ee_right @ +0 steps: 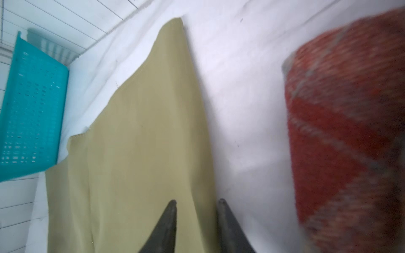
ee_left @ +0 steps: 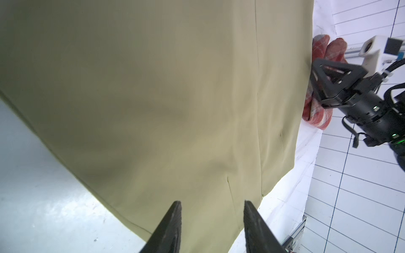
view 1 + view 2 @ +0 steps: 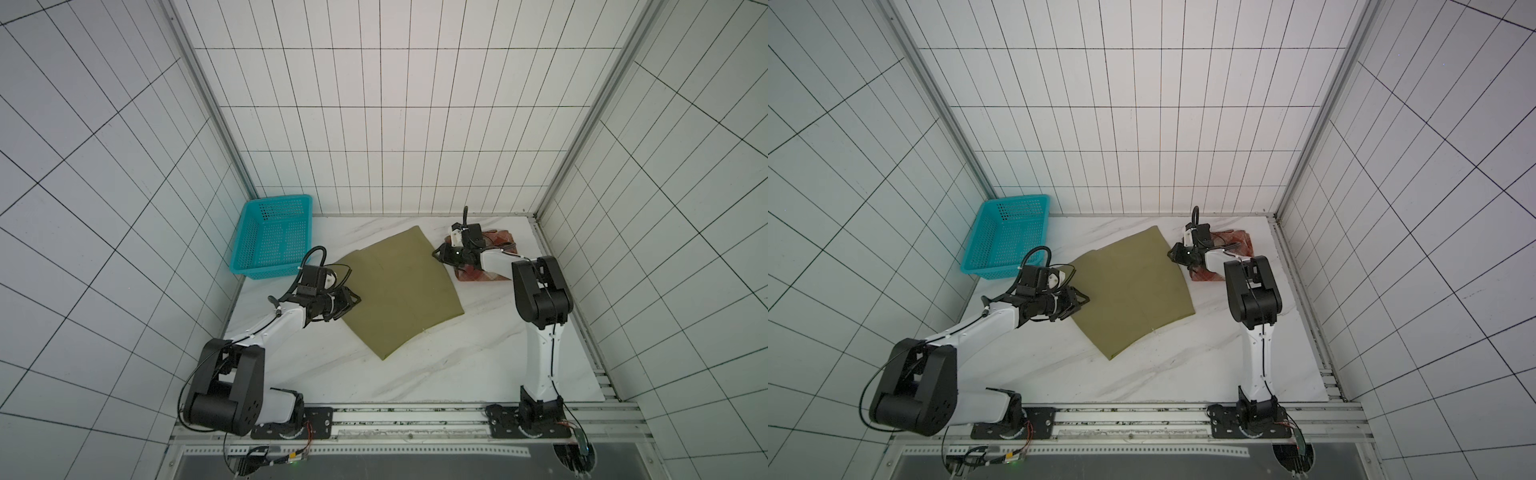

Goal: Fold and stack skirts
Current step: Rotate the skirt at the center of the table.

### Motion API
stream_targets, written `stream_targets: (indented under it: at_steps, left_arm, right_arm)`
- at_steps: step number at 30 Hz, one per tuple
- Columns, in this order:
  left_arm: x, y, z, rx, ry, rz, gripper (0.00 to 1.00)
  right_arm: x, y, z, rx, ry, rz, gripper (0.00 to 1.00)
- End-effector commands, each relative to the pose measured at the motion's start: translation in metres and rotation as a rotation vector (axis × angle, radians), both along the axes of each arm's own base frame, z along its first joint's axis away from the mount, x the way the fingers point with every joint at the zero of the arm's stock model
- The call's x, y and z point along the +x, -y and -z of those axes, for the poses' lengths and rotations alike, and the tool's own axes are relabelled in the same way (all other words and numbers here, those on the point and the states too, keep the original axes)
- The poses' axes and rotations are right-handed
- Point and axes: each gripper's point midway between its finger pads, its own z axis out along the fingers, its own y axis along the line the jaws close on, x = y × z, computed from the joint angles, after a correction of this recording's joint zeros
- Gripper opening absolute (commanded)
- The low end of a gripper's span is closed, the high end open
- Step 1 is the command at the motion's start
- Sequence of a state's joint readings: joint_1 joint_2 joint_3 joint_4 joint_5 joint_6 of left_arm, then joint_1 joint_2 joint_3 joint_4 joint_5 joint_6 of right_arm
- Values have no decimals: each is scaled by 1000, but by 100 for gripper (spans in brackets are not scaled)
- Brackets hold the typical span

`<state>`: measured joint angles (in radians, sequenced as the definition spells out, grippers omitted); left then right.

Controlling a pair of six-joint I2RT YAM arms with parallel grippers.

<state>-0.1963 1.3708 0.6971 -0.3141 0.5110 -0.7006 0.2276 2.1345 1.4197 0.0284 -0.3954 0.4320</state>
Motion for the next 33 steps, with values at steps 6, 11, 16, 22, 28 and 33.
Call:
stream_targets:
  at_steps: [6, 11, 16, 22, 28, 33]
  left_arm:
    - [-18, 19, 17, 91, 8, 108, 45]
    - [-25, 28, 38, 147, -15, 151, 45]
    - [-38, 31, 58, 196, -51, 178, 44]
    - [-72, 47, 82, 255, -106, 236, 44]
    - [-111, 66, 96, 287, -139, 283, 43]
    - [-139, 98, 88, 253, -109, 326, 40]
  right_arm:
    - [-41, 6, -108, 14, 164, -6, 38]
    - [-89, 9, -116, 35, 156, -24, 39]
    - [-122, 17, -120, 31, 155, -36, 38]
    - [-160, 17, -125, 81, 149, -62, 39]
    - [-195, 19, -136, 89, 176, -102, 40]
    - [-222, 21, -116, 65, 133, -143, 40]
